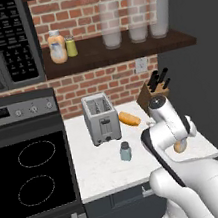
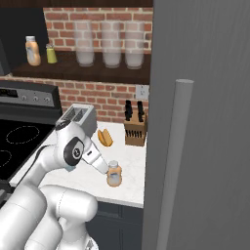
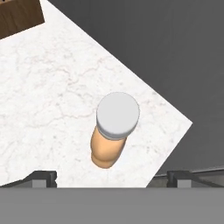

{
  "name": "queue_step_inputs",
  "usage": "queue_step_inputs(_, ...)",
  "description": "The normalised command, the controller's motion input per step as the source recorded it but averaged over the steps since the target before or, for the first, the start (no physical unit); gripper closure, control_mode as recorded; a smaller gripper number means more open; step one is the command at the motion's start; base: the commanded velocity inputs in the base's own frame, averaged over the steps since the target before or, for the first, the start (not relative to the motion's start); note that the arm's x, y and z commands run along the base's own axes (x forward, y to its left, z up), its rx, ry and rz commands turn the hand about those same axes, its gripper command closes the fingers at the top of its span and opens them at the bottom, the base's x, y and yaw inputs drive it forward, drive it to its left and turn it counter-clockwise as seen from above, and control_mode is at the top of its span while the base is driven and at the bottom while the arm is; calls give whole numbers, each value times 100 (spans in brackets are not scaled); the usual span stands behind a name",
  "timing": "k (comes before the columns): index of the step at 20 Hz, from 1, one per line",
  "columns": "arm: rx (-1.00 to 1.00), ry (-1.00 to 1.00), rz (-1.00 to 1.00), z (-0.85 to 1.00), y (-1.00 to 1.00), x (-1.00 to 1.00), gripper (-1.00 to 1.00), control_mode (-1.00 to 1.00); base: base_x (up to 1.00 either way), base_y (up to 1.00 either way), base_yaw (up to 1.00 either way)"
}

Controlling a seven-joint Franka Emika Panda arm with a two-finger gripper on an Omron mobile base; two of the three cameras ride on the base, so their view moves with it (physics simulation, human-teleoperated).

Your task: Put the shaker and condiment bottle from the counter next to their counterparts in the cabinet.

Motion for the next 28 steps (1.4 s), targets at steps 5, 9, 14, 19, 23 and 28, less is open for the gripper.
queue_step_inputs(5,0,-2,0,-4,-6,0,-100,-100,0,0,0)
queue_step_inputs(9,0,0,0,-7,-7,0,-100,-100,0,0,0)
queue_step_inputs(14,0,0,0,-11,-11,0,-100,-100,0,0,0)
queue_step_inputs(19,0,0,0,-15,-4,0,-100,-100,0,0,0)
queue_step_inputs(23,0,-1,0,-16,0,0,-100,-100,0,0,0)
queue_step_inputs(28,0,-3,0,-20,0,0,-100,-100,0,0,0)
